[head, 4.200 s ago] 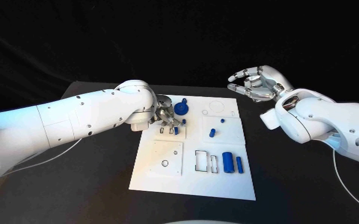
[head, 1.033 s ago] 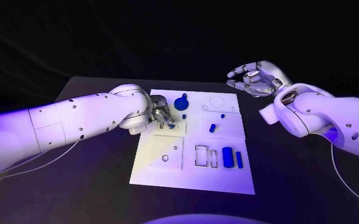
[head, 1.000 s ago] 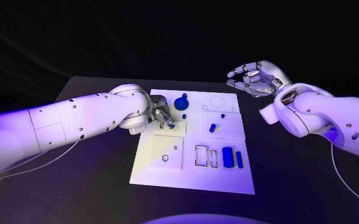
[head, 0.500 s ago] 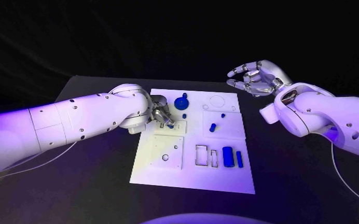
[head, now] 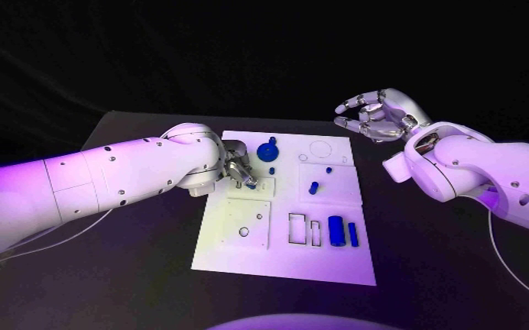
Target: Assemble the parts on the task board
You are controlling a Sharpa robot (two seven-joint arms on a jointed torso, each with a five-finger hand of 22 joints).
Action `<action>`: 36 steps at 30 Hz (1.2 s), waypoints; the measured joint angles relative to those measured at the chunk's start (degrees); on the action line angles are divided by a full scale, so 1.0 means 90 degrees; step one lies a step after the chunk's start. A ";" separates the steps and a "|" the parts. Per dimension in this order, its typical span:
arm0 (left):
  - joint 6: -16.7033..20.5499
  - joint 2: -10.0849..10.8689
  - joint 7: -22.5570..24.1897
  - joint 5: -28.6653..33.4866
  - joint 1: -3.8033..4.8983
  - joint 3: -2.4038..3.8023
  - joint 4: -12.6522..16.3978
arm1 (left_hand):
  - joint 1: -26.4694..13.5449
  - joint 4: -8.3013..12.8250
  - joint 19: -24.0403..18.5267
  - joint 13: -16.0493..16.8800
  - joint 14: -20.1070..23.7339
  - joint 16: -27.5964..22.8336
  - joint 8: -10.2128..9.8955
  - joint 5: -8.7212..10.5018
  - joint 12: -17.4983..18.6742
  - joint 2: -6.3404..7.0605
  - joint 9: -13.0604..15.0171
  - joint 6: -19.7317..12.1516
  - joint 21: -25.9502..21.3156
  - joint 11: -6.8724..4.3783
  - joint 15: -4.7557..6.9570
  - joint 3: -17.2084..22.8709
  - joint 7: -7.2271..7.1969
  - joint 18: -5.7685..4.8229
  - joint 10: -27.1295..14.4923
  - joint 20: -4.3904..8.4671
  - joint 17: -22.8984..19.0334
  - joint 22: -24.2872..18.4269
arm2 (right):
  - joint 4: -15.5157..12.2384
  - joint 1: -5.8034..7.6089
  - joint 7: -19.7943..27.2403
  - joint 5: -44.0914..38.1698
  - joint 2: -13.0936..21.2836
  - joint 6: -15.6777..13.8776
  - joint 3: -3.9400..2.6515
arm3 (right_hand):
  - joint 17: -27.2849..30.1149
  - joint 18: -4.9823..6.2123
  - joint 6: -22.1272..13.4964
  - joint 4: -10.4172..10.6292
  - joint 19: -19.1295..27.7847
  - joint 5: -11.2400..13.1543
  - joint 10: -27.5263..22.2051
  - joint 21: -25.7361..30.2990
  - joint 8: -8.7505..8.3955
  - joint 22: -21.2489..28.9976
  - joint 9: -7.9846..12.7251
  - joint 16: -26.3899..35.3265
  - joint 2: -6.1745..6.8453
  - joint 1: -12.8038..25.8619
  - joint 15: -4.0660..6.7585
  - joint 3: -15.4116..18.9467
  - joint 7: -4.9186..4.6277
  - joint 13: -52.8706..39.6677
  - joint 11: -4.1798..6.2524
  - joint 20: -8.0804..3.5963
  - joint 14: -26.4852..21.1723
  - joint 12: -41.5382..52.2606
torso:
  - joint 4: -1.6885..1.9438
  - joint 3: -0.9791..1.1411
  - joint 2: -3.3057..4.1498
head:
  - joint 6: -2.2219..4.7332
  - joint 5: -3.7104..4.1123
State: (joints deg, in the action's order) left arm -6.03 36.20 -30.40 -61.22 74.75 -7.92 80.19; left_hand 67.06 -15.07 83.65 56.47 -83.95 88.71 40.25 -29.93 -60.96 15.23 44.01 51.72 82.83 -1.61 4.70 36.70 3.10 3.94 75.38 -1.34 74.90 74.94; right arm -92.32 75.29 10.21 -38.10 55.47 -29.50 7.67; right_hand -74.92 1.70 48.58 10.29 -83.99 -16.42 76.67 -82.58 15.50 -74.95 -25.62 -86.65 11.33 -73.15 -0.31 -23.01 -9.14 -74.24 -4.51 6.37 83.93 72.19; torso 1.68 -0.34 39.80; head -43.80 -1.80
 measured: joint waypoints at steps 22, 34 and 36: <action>-0.0143 -0.0066 -0.0016 -0.0084 0.0004 -0.0002 -0.0049 | -0.0283 0.0336 0.0023 0.0175 0.0000 0.0042 0.0074 0.0006 -0.0176 -0.0120 0.0126 0.0079 0.0054 -0.0061 0.0047 0.0175 -0.0085 0.0001 0.0194 0.0023 0.0000 -0.0001 | -0.0014 0.0000 0.0010 0.0000 0.0011 0.0010 0.0000 | 0.0001 0.0001 0.0000 0.0000 0.0000 0.0000 0.0000 0.0000 0.0000 0.0002 0.0000 0.0000 0.0000 0.0000 0.0000 0.0000 0.0000 0.0000 0.0000 0.0000 0.0000 0.0000 | -0.0002 0.0004 0.0001 | -0.0043 0.0004; -0.0197 -0.0137 -0.0025 -0.0087 0.0009 -0.0001 -0.0146 | -0.0747 0.0621 0.0021 0.0233 0.0001 0.0050 0.0023 0.0133 -0.0229 -0.0323 0.0122 0.0107 0.0053 -0.0106 0.0091 0.0207 -0.0156 0.0000 0.0240 0.0070 0.0000 -0.0002 | -0.0019 0.0000 0.0014 0.0000 0.0015 0.0010 0.0000 | 0.0001 0.0001 0.0000 0.0018 0.0000 0.0000 0.0000 -0.0001 0.0000 0.0003 0.0000 0.0000 0.0001 0.0001 0.0000 0.0018 0.0000 0.0011 0.0000 0.0000 0.0000 0.0000 | -0.0002 0.0004 0.0005 | -0.0051 0.0013; -0.0204 -0.0143 -0.0025 -0.0087 0.0009 0.0000 -0.0159 | -0.0794 0.0589 0.0021 0.0234 0.0001 0.0050 0.0023 0.0133 -0.0228 -0.0343 0.0111 0.0139 0.0053 -0.0106 0.0091 0.0113 -0.0188 0.0001 0.0240 0.0070 0.0000 -0.0002 | -0.0020 0.0000 0.0014 -0.0001 0.0016 0.0009 0.0000 | 0.0001 0.0001 0.0000 0.0018 0.0000 0.0000 0.0000 -0.0001 0.0000 0.0003 0.0000 0.0000 0.0027 0.0027 0.0000 0.0018 0.0000 0.0011 0.0000 0.0000 0.0000 0.0000 | -0.0001 0.0002 0.0005 | -0.0052 0.0018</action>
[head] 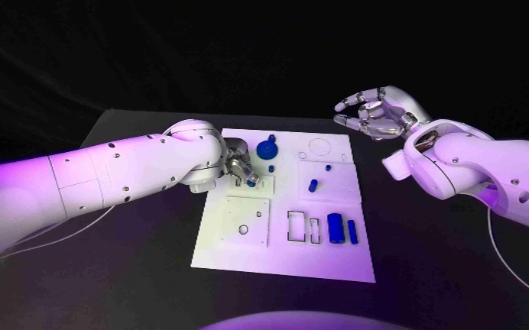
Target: Assemble the parts on the task board
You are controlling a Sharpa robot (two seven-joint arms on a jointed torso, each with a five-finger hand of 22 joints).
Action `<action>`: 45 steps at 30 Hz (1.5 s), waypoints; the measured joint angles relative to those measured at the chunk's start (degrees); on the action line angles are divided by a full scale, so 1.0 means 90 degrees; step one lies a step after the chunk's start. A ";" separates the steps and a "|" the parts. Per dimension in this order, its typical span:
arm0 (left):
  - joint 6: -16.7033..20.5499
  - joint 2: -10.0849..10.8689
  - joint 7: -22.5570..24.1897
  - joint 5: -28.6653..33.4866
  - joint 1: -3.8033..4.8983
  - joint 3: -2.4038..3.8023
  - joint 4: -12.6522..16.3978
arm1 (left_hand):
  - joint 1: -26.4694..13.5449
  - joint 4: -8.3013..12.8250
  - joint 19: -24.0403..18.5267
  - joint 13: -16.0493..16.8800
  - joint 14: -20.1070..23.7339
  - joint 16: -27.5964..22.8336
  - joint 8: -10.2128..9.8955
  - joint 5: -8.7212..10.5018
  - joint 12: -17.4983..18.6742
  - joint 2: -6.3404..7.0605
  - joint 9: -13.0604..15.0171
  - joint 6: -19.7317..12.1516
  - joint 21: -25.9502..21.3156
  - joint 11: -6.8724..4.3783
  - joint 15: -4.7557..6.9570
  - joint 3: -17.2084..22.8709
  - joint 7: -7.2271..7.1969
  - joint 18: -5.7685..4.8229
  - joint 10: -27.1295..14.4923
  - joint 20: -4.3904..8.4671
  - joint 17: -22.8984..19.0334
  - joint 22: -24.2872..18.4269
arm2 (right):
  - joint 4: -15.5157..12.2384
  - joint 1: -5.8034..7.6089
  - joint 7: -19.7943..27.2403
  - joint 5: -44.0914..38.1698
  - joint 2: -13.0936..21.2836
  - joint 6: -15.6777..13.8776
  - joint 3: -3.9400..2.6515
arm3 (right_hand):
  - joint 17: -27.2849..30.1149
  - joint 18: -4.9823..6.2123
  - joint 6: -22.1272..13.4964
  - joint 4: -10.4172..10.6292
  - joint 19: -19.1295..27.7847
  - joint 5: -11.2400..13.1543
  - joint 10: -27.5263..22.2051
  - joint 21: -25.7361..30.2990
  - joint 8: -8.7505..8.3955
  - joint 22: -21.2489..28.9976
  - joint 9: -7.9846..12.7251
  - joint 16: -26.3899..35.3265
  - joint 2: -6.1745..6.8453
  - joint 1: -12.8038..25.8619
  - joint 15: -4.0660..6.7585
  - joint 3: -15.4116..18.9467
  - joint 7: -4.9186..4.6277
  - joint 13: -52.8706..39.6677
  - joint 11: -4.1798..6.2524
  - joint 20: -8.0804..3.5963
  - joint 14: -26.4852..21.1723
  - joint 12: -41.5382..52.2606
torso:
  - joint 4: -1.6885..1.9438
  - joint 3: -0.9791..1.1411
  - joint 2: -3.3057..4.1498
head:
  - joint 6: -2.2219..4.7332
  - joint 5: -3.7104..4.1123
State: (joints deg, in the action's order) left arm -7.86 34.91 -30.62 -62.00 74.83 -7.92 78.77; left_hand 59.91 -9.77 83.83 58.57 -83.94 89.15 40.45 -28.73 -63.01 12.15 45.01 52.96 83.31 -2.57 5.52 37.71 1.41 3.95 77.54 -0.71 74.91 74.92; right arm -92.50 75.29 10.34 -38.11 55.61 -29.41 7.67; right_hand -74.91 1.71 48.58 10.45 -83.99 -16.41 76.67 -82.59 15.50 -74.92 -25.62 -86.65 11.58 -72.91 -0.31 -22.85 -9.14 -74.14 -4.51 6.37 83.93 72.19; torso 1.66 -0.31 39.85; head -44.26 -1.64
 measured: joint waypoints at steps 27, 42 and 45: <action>-0.0068 -0.0003 0.0005 0.0011 -0.0011 -0.0008 -0.0035 | -0.0150 -0.0674 0.0023 0.0065 0.0001 0.0052 -0.0118 0.0201 -0.0062 0.0065 -0.0011 0.0204 0.0025 -0.0010 -0.0001 -0.1166 -0.0067 -0.0101 0.0010 0.0022 0.0003 -0.0001 | 0.0004 0.0000 0.0006 -0.0008 0.0014 -0.0006 0.0000 | 0.0000 0.0000 -0.0077 0.0335 0.0000 0.0283 -0.0024 0.0093 0.0149 0.0002 0.0000 0.0049 0.0003 0.0245 0.0000 0.0296 0.0038 0.0045 0.0023 0.0000 0.0000 0.0000 | 0.0005 -0.0002 -0.0004 | -0.0019 0.0028; -0.0050 0.0156 0.0002 0.0010 0.0011 0.0244 0.0137 | -0.0327 -0.0783 0.0023 0.0112 0.0000 0.0052 -0.0186 0.0915 -0.0094 -0.0023 -0.0013 0.0227 0.0025 -0.0010 -0.0001 -0.1595 -0.0044 -0.0099 0.0009 0.0021 0.0003 -0.0001 | 0.0025 0.0000 0.0010 -0.0026 0.0019 -0.0018 0.0000 | 0.0001 0.0000 -0.0135 0.0635 0.0000 0.0337 -0.0023 0.0122 0.0274 -0.0003 0.0006 0.0074 -0.0026 0.0502 0.0000 0.0596 0.0053 0.0067 0.0023 0.0000 0.0000 0.0000 | 0.0001 -0.0003 -0.0004 | -0.0024 0.0049; -0.0048 0.0176 0.0001 0.0010 0.0055 0.0319 0.0180 | -0.0451 -0.0782 0.0023 0.0117 0.0001 0.0051 -0.0208 0.1393 -0.0094 -0.0051 -0.0017 0.0227 0.0025 -0.0010 -0.0001 -0.1753 -0.0044 -0.0099 0.0010 0.0021 0.0002 -0.0001 | 0.0034 0.0000 0.0011 -0.0027 0.0014 -0.0021 0.0000 | -0.0001 0.0000 -0.0166 0.0687 0.0000 0.0257 -0.0023 0.0157 0.0295 -0.0003 0.0013 0.0074 -0.0036 0.0587 0.0024 0.0688 0.0040 0.0076 0.0023 0.0000 0.0024 0.0000 | -0.0001 -0.0002 -0.0004 | -0.0024 0.0037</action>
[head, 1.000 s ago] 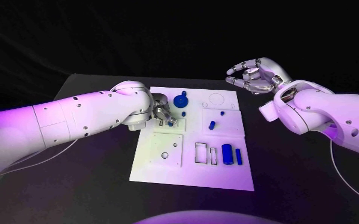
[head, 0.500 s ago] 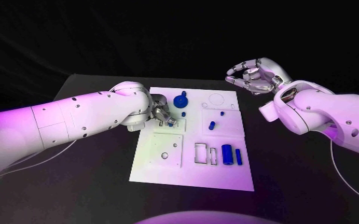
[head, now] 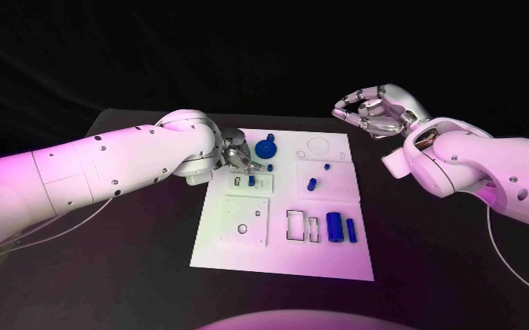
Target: Assemble the parts on the task board
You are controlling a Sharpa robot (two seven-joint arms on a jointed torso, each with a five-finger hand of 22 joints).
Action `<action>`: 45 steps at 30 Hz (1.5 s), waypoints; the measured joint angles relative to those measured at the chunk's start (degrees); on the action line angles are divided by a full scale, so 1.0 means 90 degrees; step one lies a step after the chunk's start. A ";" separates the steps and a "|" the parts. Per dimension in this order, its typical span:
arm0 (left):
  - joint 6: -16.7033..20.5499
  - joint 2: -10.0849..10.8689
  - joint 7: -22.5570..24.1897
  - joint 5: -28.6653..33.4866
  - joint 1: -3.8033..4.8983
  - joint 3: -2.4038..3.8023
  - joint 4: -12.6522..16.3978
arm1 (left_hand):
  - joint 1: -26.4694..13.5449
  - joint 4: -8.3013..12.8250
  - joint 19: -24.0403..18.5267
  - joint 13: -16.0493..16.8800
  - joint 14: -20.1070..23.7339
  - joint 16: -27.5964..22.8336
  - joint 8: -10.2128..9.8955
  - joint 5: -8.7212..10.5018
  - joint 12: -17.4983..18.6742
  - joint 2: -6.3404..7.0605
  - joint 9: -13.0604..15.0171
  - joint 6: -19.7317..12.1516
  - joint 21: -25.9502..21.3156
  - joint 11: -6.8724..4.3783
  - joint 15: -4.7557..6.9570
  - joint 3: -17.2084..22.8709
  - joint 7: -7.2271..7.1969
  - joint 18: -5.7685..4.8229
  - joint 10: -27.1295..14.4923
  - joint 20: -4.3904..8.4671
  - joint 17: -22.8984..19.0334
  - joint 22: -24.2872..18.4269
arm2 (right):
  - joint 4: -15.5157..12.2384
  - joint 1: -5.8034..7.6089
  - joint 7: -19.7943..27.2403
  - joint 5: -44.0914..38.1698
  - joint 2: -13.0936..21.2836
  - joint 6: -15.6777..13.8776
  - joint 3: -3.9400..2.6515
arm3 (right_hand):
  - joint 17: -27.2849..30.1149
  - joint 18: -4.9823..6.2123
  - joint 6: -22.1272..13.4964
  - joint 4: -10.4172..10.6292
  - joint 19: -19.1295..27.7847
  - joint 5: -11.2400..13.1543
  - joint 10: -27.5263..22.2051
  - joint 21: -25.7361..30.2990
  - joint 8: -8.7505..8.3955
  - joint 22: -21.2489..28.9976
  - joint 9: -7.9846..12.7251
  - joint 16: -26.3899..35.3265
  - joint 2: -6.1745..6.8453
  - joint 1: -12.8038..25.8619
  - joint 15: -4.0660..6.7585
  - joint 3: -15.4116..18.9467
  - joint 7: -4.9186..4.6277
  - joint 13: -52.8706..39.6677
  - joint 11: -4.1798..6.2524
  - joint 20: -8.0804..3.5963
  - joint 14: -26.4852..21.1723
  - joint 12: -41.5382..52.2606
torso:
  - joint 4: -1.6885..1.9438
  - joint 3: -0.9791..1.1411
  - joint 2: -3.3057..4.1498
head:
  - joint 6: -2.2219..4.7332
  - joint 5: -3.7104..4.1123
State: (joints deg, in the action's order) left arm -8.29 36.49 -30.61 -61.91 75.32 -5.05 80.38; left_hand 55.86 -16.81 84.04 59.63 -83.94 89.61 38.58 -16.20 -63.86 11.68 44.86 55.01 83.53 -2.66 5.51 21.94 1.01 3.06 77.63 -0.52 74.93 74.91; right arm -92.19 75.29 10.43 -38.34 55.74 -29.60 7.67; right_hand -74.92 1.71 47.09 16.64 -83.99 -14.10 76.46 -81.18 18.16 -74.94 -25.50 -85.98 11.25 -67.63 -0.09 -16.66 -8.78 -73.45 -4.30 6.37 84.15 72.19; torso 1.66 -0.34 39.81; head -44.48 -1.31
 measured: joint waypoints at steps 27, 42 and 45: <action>-0.0427 -0.0176 0.0061 0.0062 0.0374 0.0176 -0.1375 | 0.0674 -0.0003 -0.0115 -0.1055 -0.0011 -0.0110 -0.0796 0.0247 0.0958 -0.0054 -0.0417 -0.0524 -0.0254 0.0296 -0.0172 -0.0102 0.0366 0.0001 -0.0686 -0.0115 -0.0001 -0.0218 | 0.0030 -0.0001 -0.0006 -0.0003 -0.0005 0.0003 0.0001 | -0.0002 -0.0001 -0.0023 -0.0048 -0.0001 -0.0295 0.0000 0.0010 0.0098 0.0002 0.0008 0.0024 -0.0078 -0.0026 -0.0001 0.0112 0.0023 0.0000 0.0000 -0.0048 0.0000 0.0000 | 0.0012 -0.0009 0.0015 | 0.0086 -0.0023; -0.0665 -0.0582 0.0080 0.0044 0.0304 0.0042 -0.1899 | 0.0569 -0.0002 -0.0090 -0.1048 -0.0011 -0.0110 -0.0827 0.0247 0.0958 -0.0067 -0.0448 -0.0501 -0.0253 0.0295 -0.0172 -0.0242 0.0389 0.0002 -0.0686 -0.0139 -0.0002 -0.0174 | 0.0069 -0.0019 -0.0007 -0.0008 -0.0067 0.0008 0.0001 | -0.0001 -0.0001 -0.0041 -0.0048 -0.0001 -0.0295 0.0000 0.0010 0.0098 0.0003 0.0014 0.0024 -0.0077 -0.0026 -0.0001 0.0112 0.0004 0.0000 0.0000 -0.0048 -0.0001 0.0000 | -0.0002 -0.0008 0.0029 | 0.0057 -0.0043; -0.0698 -0.0615 0.0081 0.0035 0.0299 0.0033 -0.1950 | 0.0569 -0.0002 -0.0090 -0.1048 -0.0011 -0.0110 -0.0827 0.0247 0.0958 -0.0067 -0.0454 -0.0501 -0.0253 0.0295 -0.0172 -0.0242 0.0389 0.0002 -0.0686 -0.0139 -0.0002 -0.0164 | 0.0074 -0.0023 -0.0007 -0.0009 -0.0072 0.0008 0.0001 | -0.0001 -0.0001 -0.0041 -0.0048 -0.0001 -0.0295 0.0000 0.0010 0.0098 0.0003 0.0014 0.0024 -0.0077 -0.0026 -0.0001 0.0112 0.0004 0.0000 0.0000 -0.0047 -0.0001 0.0000 | 0.0000 -0.0004 0.0029 | 0.0051 -0.0043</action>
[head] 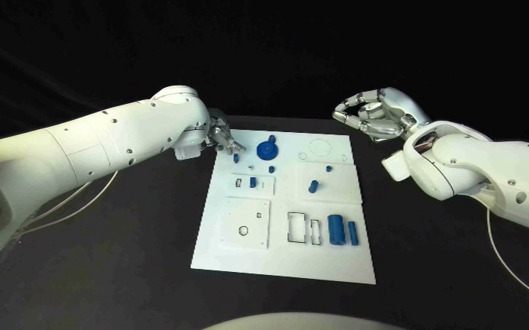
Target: Assemble the parts on the task board
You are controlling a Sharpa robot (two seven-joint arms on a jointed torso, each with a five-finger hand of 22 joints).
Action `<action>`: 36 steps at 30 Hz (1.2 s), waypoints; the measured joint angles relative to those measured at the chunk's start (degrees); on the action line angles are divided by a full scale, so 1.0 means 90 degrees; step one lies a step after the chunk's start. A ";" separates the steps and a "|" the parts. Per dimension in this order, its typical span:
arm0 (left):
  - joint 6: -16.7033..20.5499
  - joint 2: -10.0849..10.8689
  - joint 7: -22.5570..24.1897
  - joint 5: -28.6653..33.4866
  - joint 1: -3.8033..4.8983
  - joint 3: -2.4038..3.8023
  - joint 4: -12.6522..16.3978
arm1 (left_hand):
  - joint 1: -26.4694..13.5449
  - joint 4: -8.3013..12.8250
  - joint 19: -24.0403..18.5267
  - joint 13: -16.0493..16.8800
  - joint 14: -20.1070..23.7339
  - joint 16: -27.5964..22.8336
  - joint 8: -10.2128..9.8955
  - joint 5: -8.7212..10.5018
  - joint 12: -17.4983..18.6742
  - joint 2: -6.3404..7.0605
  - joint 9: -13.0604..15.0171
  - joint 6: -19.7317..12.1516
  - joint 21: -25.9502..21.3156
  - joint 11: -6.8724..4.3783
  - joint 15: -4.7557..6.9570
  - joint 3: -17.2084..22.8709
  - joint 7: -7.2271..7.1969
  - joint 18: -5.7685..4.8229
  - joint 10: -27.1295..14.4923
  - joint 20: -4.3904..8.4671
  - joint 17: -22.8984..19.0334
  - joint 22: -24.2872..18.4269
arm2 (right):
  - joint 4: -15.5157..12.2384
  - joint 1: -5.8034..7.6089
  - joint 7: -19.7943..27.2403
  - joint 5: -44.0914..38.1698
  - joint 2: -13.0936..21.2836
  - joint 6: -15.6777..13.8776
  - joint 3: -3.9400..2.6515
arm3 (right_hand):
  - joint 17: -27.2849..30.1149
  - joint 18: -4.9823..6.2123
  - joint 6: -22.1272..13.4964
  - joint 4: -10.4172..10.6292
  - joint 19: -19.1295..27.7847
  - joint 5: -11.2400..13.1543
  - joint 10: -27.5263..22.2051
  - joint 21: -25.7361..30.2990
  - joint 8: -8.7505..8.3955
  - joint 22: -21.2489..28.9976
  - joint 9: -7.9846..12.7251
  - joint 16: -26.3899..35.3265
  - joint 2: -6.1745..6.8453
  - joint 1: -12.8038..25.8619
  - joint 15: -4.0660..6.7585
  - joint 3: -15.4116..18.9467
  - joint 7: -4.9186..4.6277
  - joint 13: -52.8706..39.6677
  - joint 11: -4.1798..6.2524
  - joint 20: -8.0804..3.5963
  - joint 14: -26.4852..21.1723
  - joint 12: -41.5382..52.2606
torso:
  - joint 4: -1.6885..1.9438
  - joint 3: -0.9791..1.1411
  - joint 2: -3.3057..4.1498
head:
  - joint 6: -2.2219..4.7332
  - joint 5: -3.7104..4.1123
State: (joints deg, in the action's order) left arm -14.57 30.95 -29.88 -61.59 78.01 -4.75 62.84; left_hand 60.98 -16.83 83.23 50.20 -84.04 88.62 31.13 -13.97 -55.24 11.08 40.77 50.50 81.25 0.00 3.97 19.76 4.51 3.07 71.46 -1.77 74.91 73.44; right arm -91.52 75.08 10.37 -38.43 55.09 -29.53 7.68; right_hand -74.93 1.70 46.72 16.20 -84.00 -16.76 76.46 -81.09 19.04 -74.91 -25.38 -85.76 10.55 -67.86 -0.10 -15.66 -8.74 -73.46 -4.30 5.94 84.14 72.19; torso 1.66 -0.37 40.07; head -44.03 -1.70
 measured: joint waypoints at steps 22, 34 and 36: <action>-0.0157 -0.0161 0.0001 -0.0044 -0.0058 -0.0034 -0.0244 | 0.0155 0.0016 -0.0001 0.0000 0.0000 0.0000 -0.0080 0.0000 -0.0025 -0.0155 -0.0050 0.0048 0.0026 0.0000 0.0000 0.0017 -0.0004 0.0000 0.0000 0.0001 0.0000 0.0041 | 0.0009 -0.0003 0.0002 -0.0003 -0.0018 0.0003 0.0001 | 0.0001 0.0000 0.0000 0.0000 0.0000 -0.0037 0.0000 0.0000 0.0000 0.0001 0.0000 0.0000 -0.0033 -0.0034 0.0000 0.0000 0.0000 0.0000 0.0000 0.0000 0.0000 0.0000 | -0.0001 -0.0002 -0.0012 | -0.0034 -0.0006; -0.0192 -0.0188 0.0004 -0.0025 -0.0078 -0.0044 -0.0306 | 0.0440 0.0053 0.0022 0.0001 0.0000 0.0000 -0.0132 0.0000 -0.0050 -0.0251 -0.0077 0.0114 0.0026 0.0000 0.0000 0.0095 -0.0025 0.0000 0.0001 -0.0022 0.0000 0.0072 | 0.0011 -0.0003 0.0003 -0.0003 -0.0028 0.0004 0.0001 | 0.0002 0.0000 0.0000 0.0000 0.0000 -0.0037 0.0000 0.0000 0.0000 -0.0003 0.0000 0.0000 -0.0033 -0.0034 0.0000 -0.0001 0.0000 0.0000 0.0000 0.0001 0.0000 0.0026 | 0.0004 -0.0001 -0.0011 | -0.0059 -0.0001; -0.0192 -0.0191 0.0007 -0.0011 -0.0078 -0.0044 -0.0306 | 0.0655 0.0073 0.0022 -0.0012 0.0000 0.0000 -0.0132 0.0000 -0.0050 -0.0312 -0.0086 0.0114 0.0026 0.0000 0.0000 0.0197 -0.0025 0.0000 0.0001 -0.0022 0.0000 0.0081 | 0.0012 -0.0003 0.0003 -0.0003 -0.0030 0.0004 0.0001 | 0.0002 0.0000 0.0000 0.0000 0.0000 -0.0064 0.0000 0.0000 0.0000 -0.0003 -0.0001 0.0000 -0.0059 -0.0059 0.0000 0.0000 0.0000 0.0000 0.0000 0.0001 0.0000 0.0026 | 0.0004 -0.0001 -0.0012 | -0.0065 -0.0002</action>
State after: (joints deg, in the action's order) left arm -16.30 29.23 -29.81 -61.69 77.31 -5.15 60.08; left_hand 66.88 -16.17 83.43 50.09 -84.04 88.62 29.95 -13.97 -55.69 8.27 40.00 51.53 81.49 0.00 3.97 21.53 4.28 3.08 71.46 -1.97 74.91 74.16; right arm -91.42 75.05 10.39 -38.46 54.82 -29.49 7.69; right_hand -74.91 1.70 46.72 16.20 -84.00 -17.33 76.46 -81.09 19.04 -74.94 -25.38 -85.76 10.03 -68.39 -0.10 -15.66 -8.75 -73.46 -4.30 5.95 84.14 72.42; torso 1.69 -0.38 39.97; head -44.62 -1.72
